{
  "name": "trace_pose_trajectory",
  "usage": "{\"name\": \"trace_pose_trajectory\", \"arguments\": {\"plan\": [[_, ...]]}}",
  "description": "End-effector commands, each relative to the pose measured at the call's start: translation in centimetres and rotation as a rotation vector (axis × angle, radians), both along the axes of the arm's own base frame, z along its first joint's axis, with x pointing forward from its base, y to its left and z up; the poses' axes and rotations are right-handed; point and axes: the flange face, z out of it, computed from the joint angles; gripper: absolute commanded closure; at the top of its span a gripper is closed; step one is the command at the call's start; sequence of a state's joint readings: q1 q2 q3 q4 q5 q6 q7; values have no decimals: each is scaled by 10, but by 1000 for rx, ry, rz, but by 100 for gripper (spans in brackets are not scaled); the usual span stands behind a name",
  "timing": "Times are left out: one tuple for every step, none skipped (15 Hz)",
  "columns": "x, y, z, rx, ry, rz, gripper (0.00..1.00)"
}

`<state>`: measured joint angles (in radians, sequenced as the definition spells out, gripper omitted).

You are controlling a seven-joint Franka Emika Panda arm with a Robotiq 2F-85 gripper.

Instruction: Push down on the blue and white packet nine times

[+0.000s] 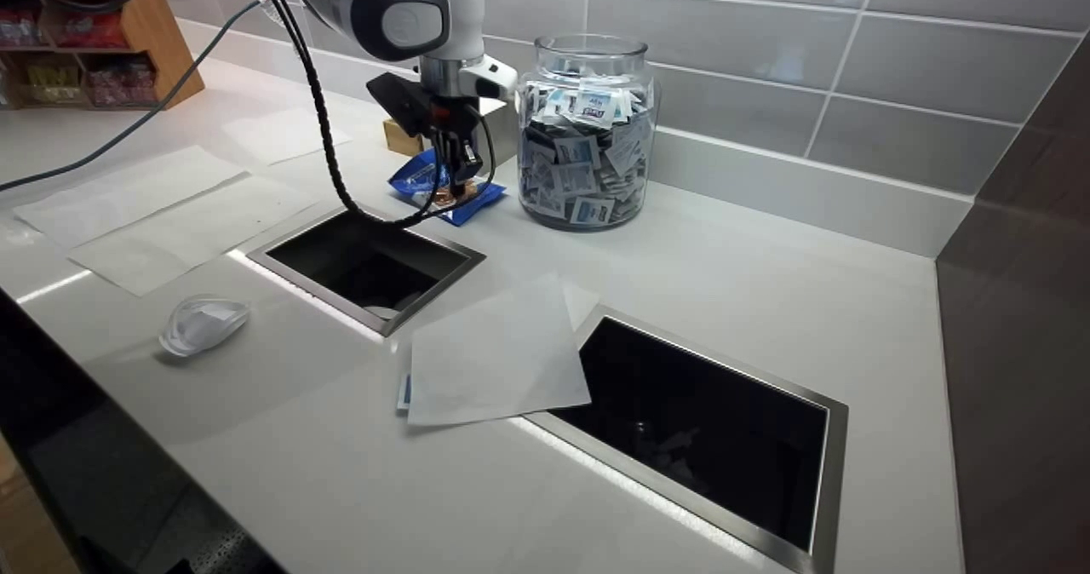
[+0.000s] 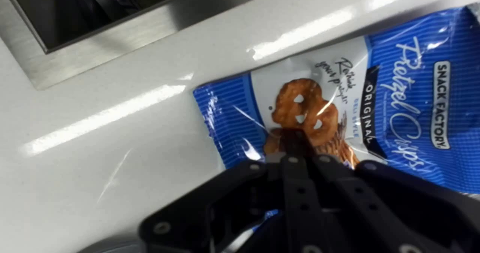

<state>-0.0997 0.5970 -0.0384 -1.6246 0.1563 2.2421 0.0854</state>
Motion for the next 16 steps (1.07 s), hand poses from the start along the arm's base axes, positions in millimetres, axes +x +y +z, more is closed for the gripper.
{"name": "trace_pose_trajectory", "arguments": {"plan": [[4,-6,-26,41,24,8,100],[4,-6,-31,45,31,9,100],[5,-6,-34,48,33,7,100],[5,-6,-32,49,33,6,100],[5,-6,-32,47,33,5,100],[5,-5,-30,47,33,5,100],[4,-1,-26,50,31,8,100],[2,3,-22,50,32,15,100],[0,7,-17,46,36,17,100],[-2,9,-12,38,31,18,100],[-4,12,-9,28,31,21,100],[-5,14,-4,14,30,28,100],[-7,18,1,3,25,36,100],[-9,22,5,-7,24,39,100],[-11,25,9,-13,26,43,100],[-16,27,11,-27,38,31,100]]}}
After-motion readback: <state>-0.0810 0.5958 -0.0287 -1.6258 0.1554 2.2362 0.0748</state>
